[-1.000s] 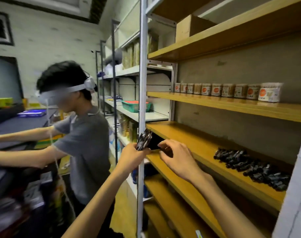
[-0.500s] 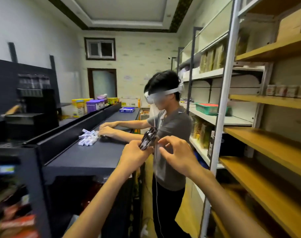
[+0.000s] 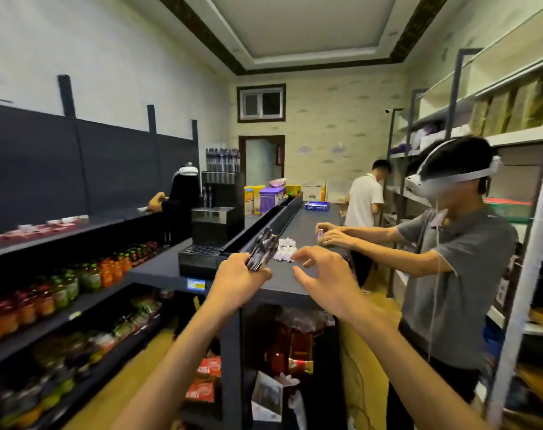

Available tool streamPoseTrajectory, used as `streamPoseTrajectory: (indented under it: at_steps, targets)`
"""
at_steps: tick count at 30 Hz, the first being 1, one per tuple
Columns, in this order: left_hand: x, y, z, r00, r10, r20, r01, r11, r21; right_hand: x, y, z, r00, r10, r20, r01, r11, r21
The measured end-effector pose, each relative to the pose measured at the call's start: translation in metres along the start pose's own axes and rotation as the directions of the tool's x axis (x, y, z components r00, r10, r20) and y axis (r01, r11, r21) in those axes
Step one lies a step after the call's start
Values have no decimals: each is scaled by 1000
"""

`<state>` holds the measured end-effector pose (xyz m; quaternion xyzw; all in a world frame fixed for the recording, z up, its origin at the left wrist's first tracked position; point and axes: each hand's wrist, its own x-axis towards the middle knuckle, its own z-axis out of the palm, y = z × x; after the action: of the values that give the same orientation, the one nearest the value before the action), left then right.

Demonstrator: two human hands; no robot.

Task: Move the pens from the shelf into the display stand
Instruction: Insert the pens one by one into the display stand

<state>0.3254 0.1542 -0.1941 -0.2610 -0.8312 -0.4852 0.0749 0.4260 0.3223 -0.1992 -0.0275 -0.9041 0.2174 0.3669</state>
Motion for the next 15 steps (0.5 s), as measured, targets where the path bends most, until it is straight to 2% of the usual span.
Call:
streamPoseTrajectory:
  at_steps: [9, 15]
  targets:
    - [32, -76, -71, 993, -111, 28, 113, 991, -74, 38, -48, 67, 999, 31, -9, -31, 999, -16]
    - [81, -114, -87, 997, -64, 50, 68, 994, -91, 77, -56, 113, 1000, 8, -5, -8, 999, -33]
